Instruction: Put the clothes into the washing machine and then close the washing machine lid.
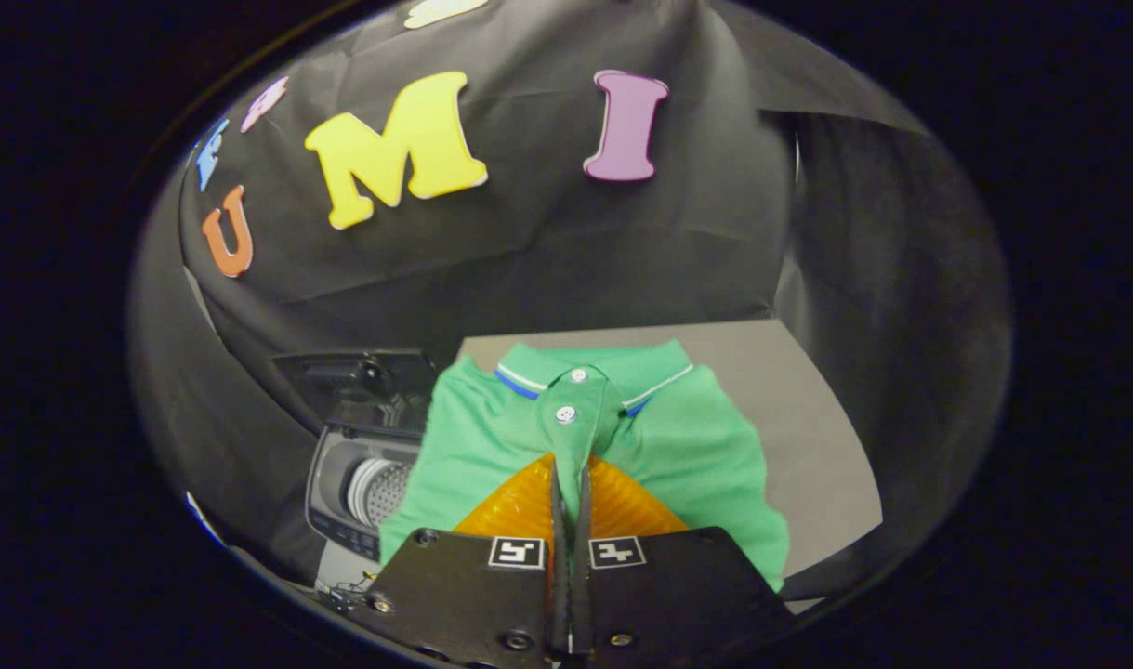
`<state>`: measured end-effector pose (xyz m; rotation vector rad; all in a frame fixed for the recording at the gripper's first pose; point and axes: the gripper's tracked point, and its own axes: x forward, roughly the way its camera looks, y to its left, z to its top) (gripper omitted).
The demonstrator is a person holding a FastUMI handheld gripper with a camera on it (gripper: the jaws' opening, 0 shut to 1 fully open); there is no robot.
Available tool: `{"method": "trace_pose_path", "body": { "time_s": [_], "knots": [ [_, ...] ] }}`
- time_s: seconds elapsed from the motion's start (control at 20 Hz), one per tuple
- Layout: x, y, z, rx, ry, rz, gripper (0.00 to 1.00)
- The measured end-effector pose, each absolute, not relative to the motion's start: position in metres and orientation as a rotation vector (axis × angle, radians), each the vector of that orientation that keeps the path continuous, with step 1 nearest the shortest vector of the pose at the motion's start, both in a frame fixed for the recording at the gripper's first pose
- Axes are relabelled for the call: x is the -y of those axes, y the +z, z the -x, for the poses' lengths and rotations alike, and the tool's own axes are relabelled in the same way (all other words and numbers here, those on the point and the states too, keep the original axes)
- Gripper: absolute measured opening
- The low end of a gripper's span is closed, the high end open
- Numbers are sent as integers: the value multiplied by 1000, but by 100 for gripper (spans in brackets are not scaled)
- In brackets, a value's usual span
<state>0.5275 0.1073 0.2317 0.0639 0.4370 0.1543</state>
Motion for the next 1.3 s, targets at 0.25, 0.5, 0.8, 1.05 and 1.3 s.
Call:
{"method": "trace_pose_path", "body": {
  "time_s": [0.25,0.5,0.8,1.05,1.3],
  "knots": [
    [-152,289,-497,-312,235,-80,4],
    [-206,335,-463,-210,316,-109,5],
    [-269,389,-437,-112,406,-107,4],
    [-329,400,-429,-93,467,-106,4],
    [-389,367,-444,-161,507,-103,4]
  ]
}}
